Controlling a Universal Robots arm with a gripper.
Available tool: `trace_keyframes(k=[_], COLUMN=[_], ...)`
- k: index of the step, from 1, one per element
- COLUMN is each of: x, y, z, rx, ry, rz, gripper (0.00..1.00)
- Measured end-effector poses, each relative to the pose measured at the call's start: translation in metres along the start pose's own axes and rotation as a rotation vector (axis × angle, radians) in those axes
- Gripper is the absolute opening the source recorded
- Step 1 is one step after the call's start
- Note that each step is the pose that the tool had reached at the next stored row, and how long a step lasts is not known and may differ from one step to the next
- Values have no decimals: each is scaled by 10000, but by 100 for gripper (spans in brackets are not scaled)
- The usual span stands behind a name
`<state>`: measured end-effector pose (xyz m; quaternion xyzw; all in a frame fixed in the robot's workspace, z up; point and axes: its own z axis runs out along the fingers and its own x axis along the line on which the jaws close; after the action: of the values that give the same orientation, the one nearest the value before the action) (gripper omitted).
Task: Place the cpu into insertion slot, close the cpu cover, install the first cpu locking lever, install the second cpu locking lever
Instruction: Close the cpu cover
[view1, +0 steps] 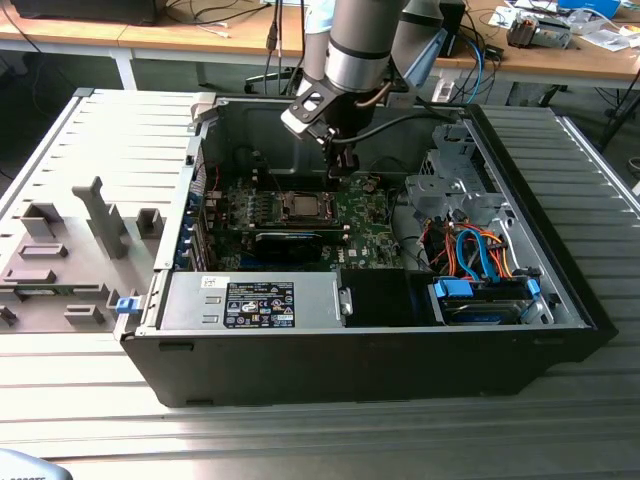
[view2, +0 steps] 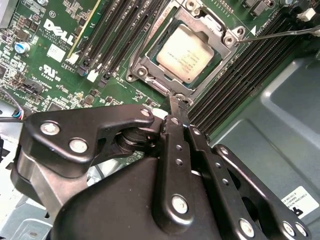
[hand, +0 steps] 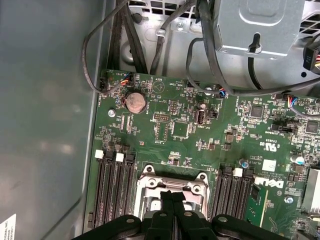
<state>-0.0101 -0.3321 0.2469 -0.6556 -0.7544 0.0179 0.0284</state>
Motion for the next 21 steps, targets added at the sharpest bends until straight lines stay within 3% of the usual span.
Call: trace_keyframes(k=[17, 21], x=[5, 5], y=[-37, -41], z=[18, 50], rx=[-1, 0], ry=[1, 0], rz=[-1, -1], gripper=[11, 11])
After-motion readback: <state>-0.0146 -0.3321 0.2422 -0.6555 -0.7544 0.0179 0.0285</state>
